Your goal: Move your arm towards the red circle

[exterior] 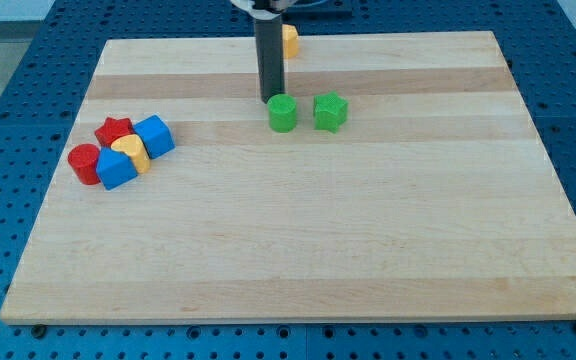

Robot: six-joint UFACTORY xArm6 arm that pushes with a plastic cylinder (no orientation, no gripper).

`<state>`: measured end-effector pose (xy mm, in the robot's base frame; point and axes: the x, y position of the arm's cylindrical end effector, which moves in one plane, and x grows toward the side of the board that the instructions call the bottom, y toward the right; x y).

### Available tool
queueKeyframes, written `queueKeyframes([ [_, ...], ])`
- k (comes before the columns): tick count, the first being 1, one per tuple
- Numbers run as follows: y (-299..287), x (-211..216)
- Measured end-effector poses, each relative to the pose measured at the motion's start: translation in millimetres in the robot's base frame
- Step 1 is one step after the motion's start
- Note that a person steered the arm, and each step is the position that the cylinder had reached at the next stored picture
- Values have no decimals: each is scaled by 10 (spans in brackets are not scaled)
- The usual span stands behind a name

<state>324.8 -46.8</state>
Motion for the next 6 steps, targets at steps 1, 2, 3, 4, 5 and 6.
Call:
queueKeyframes([
  [1, -265, 192],
  [2, -474, 492],
  [3, -590, 890],
  [4, -748, 1253],
  [5, -1000, 1614],
  [6, -1431, 1781],
])
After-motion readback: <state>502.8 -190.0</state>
